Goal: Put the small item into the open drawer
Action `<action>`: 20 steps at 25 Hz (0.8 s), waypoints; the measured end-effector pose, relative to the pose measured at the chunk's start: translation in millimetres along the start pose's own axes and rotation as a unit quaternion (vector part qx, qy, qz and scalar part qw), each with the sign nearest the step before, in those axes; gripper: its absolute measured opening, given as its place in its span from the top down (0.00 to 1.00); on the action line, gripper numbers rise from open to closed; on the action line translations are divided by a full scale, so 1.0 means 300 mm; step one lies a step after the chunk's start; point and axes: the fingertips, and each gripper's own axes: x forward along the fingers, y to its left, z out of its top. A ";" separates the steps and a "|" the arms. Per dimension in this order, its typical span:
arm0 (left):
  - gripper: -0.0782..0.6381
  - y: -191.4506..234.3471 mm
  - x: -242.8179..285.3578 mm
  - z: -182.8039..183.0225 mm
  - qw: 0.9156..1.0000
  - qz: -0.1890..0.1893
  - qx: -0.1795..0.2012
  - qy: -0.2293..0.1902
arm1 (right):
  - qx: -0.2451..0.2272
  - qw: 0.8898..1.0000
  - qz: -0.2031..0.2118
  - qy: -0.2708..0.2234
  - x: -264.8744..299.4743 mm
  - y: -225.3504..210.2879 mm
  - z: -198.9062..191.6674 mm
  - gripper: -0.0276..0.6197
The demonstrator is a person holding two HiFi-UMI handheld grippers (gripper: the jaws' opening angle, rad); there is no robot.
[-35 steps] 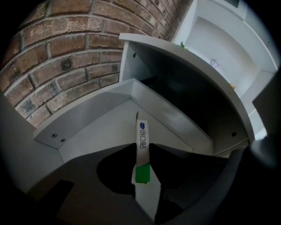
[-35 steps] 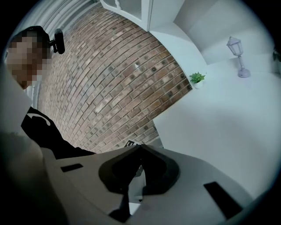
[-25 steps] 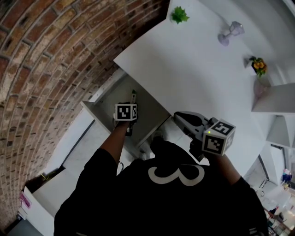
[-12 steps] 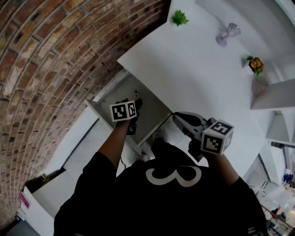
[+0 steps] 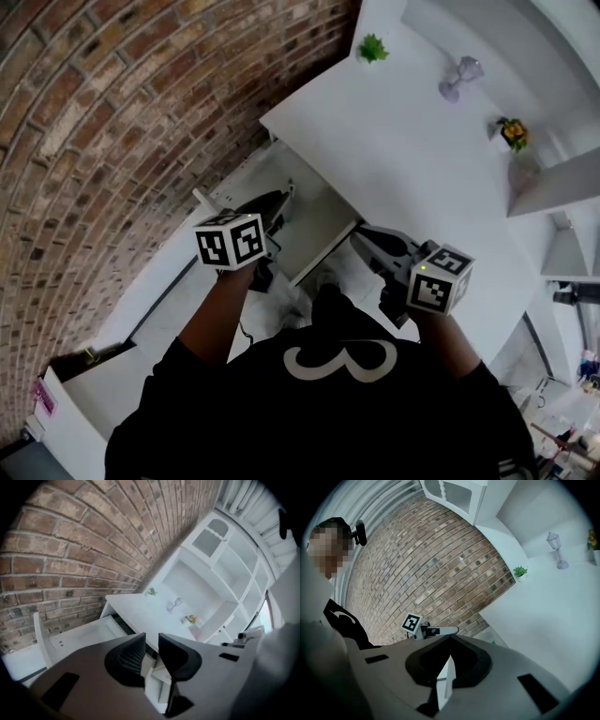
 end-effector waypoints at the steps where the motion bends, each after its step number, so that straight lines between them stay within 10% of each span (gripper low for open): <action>1: 0.78 -0.041 -0.044 0.009 1.000 -0.014 0.008 -0.003 | -0.004 1.000 0.004 -0.006 -0.001 0.027 -0.001 0.94; 11: 0.88 -0.347 -0.428 0.029 0.986 -0.144 0.072 -0.032 | -0.053 0.996 0.051 -0.054 -0.001 0.302 0.020 0.94; 20: 0.89 -0.459 -0.602 0.041 0.973 -0.183 0.126 -0.061 | -0.111 0.988 0.071 -0.080 -0.021 0.446 0.021 0.95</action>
